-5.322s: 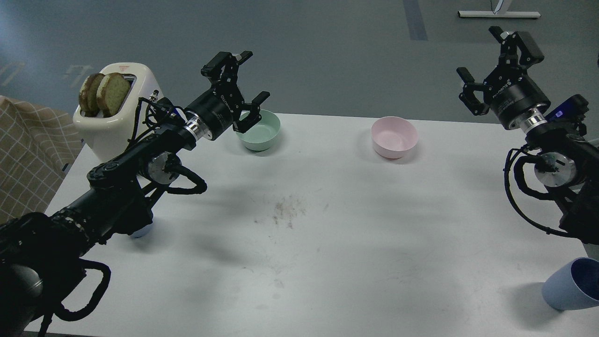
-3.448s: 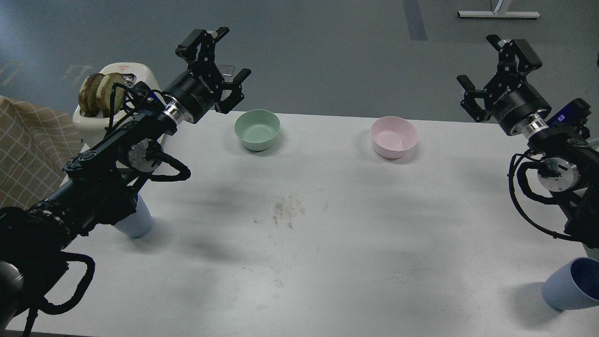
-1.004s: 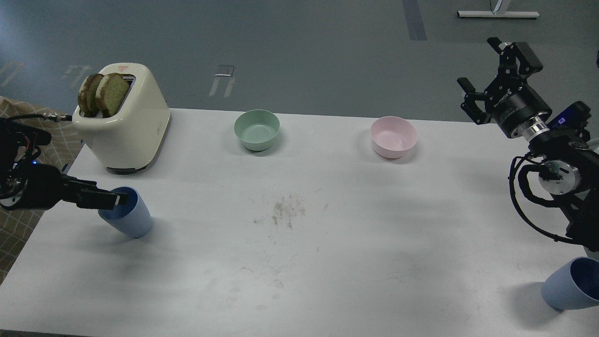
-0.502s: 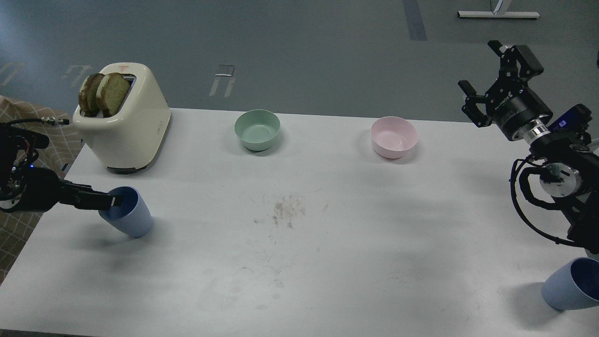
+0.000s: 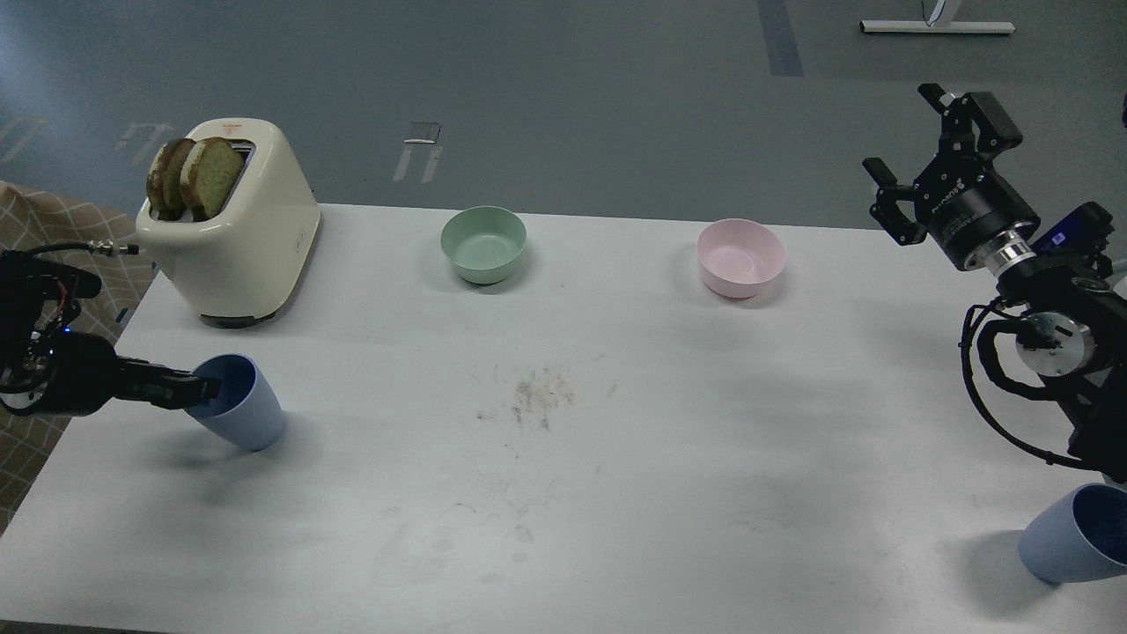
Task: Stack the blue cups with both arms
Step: 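Lower the left gripper and grasp the blue cup from its side, then carry the blue cup to the table center and set it upright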
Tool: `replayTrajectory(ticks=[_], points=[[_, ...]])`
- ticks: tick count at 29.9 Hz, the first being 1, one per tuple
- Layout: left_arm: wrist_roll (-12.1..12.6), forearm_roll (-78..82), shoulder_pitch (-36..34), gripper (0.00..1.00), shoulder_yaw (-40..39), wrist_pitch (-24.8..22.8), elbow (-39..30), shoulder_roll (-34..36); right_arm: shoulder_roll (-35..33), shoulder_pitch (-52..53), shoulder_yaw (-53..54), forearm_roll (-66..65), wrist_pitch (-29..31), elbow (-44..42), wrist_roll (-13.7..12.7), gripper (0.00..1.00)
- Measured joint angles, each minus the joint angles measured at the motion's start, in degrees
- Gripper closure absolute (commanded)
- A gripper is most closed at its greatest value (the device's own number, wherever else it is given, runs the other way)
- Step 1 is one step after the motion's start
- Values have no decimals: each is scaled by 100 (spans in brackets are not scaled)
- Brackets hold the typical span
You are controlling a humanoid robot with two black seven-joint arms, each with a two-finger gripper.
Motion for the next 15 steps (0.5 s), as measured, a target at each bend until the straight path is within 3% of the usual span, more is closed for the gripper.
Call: replayTrajectory(ticks=[8, 15], points=[[0, 42, -115, 100, -18, 28, -287, 70, -34, 6, 0, -2, 0, 41, 0, 0], [0, 661, -901, 100, -35, -8, -1264, 178, -165, 444, -17, -31, 0, 156, 0, 0]])
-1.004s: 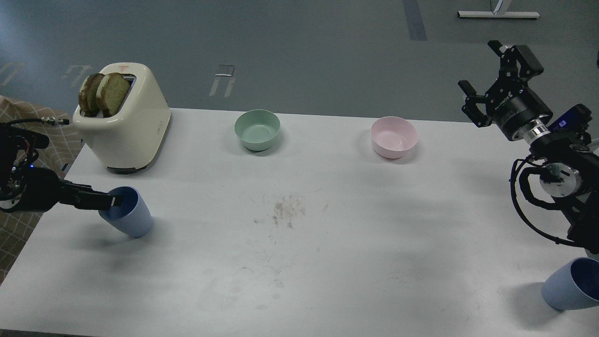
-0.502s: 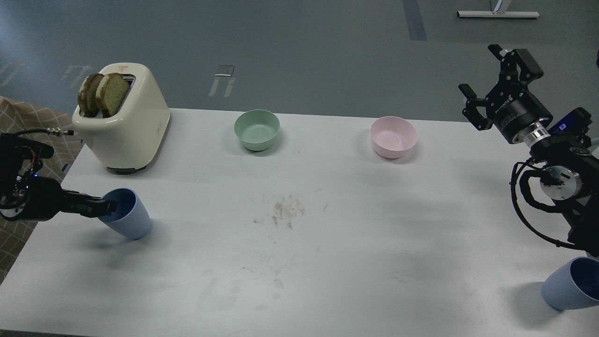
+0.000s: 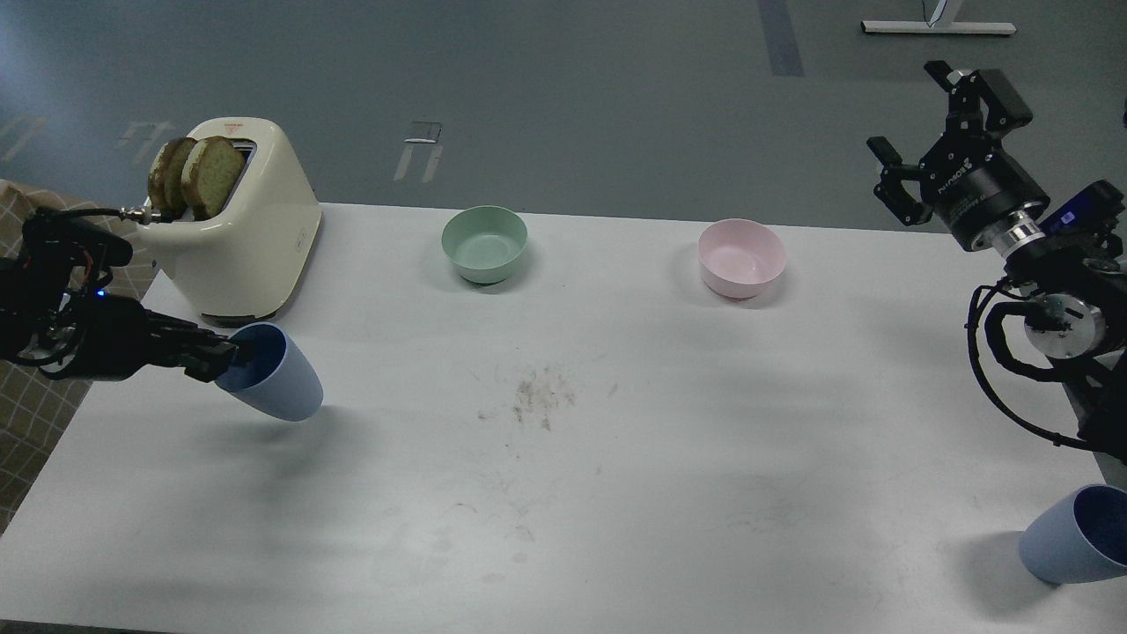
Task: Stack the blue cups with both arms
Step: 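Carry the blue cup to the table center and set it upright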
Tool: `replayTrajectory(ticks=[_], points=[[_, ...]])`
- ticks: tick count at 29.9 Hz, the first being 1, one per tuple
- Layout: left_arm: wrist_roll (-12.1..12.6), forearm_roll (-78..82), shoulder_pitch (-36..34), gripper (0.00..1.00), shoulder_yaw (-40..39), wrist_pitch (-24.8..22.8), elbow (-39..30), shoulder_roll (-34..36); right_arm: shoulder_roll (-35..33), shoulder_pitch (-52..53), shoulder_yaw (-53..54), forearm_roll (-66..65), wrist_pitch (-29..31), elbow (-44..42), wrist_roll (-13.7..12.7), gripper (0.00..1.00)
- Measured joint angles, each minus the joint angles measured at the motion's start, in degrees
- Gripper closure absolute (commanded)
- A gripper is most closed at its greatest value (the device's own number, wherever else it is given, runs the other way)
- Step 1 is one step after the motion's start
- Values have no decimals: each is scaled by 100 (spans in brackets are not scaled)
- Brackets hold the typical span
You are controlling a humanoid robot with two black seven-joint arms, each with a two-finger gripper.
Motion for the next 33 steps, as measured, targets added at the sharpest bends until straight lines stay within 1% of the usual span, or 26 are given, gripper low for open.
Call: replayTrajectory(ticks=[3, 5, 10, 13, 19, 26, 33], points=[[0, 288, -454, 100, -8, -59, -250, -181, -7, 373, -70, -24, 0, 5, 0, 0], [1, 354, -650, 100, -8, -84, -295, -376, -7, 570, -168, -32, 0, -2, 0, 0], [0, 404, -1145, 100, -8, -92, -320, -1140, 88, 1185, -745, -36, 0, -44, 0, 0], [0, 431, -1310, 100, -8, -93, -318, -1550, 181, 1380, -932, -36, 1, -74, 0, 0], [0, 764, -1397, 100, 13, -93, -262, -2352, 268, 1571, -995, -51, 1, -88, 0, 0], [-1, 1455, -1362, 100, 14, -93, -208, -3126, 298, 1612, -1001, -55, 0, -79, 0, 0], [0, 1609, -1506, 100, 24, -93, 302, -4196, 434, 1707, -1003, -70, 0, -103, 0, 0]])
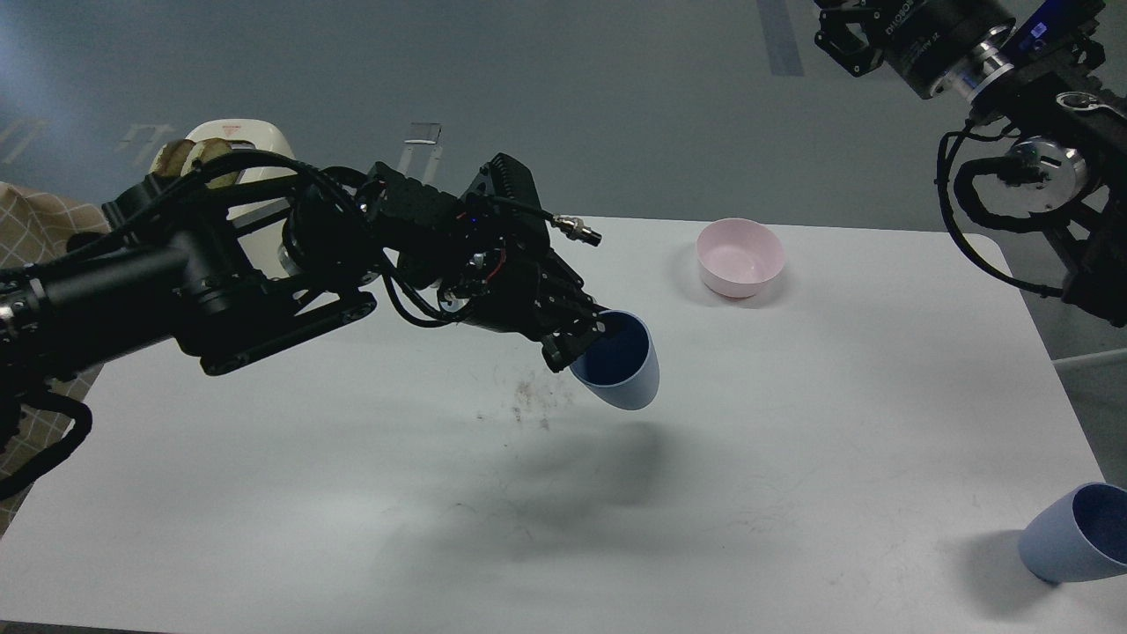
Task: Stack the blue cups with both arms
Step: 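Carry the blue cup to the table center and set it upright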
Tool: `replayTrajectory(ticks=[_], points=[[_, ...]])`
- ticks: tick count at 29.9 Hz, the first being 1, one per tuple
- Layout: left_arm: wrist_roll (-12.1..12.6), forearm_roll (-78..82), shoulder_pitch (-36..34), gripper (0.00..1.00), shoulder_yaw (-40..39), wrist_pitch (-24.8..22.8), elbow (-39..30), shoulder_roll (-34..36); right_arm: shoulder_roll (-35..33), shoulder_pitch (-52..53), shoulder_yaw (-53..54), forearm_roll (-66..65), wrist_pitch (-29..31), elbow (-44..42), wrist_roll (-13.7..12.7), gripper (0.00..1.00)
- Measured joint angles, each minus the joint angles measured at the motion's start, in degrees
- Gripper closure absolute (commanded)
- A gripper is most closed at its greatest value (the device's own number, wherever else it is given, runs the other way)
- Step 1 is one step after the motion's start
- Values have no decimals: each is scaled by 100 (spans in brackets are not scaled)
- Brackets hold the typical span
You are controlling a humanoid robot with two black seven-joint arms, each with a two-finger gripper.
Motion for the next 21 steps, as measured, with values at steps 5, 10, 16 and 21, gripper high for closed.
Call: replayTrajectory(ticks=[5, 10, 16, 21], points=[[0, 102, -4, 100, 26, 0, 532, -634, 122, 72, -72, -8, 1, -77, 0, 0], [0, 105, -82, 100, 479, 0, 976, -893, 173, 83, -144, -4, 0, -109, 0, 0], [1, 96, -151, 100, 856, 0, 1259, -941, 223, 83, -155, 1, 0, -157, 0, 0], [1, 94, -152, 100, 888, 0, 1295, -949, 305, 57, -157, 2, -1, -230, 0, 0]])
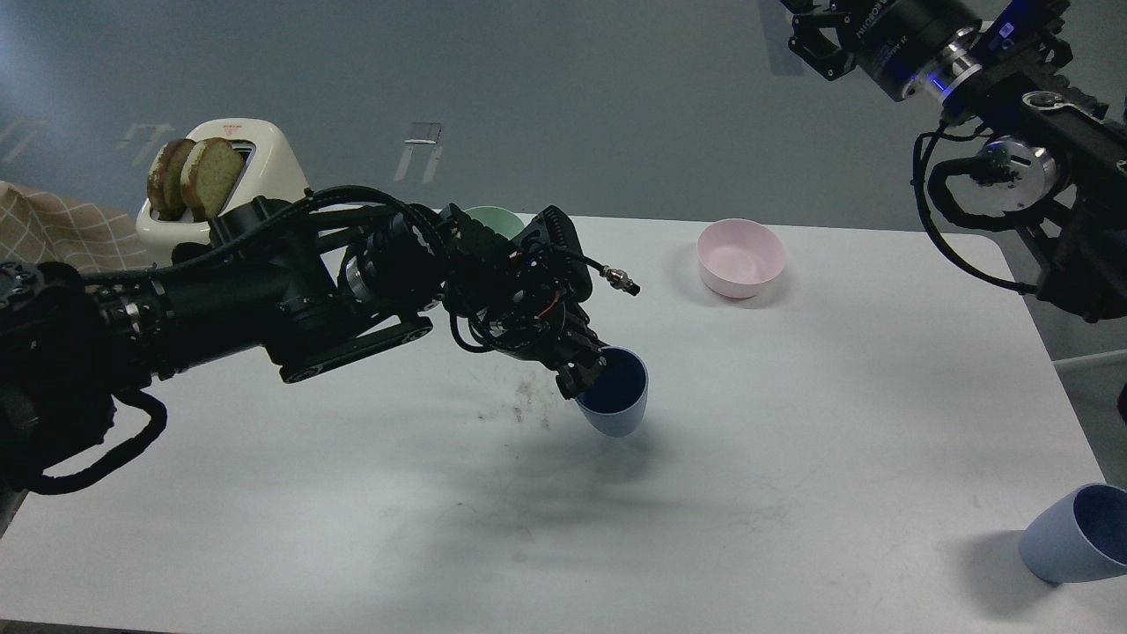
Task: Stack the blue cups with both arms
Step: 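Carry the blue cup to the table center and set it upright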
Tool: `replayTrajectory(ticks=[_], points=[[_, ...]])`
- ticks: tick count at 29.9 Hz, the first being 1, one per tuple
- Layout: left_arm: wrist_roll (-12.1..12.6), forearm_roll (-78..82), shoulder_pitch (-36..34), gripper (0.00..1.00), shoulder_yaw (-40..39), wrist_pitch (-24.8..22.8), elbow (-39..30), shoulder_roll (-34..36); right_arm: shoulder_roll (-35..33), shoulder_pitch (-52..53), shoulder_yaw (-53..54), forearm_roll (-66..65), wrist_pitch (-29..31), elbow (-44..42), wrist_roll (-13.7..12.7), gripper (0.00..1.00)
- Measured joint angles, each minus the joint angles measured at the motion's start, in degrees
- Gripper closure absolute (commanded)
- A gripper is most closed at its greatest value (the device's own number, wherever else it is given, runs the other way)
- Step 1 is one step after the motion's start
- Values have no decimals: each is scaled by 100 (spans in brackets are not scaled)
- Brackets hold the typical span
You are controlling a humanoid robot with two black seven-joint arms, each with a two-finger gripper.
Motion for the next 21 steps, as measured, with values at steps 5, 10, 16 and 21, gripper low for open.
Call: replayTrajectory(ticks=[5, 10, 16, 21], points=[[0, 0, -6, 100, 1, 0, 3, 22, 31, -47, 0, 0, 0, -20, 0, 0], [0, -3, 46, 89, 1, 0, 2, 25, 33, -54, 0, 7, 0, -20, 0, 0], [-2, -9, 77, 59, 1, 0, 1, 17, 9, -60, 0, 7, 0, -19, 0, 0], [-2, -34, 79, 29, 1, 0, -1, 46, -11, -63, 0, 7, 0, -15, 0, 0]])
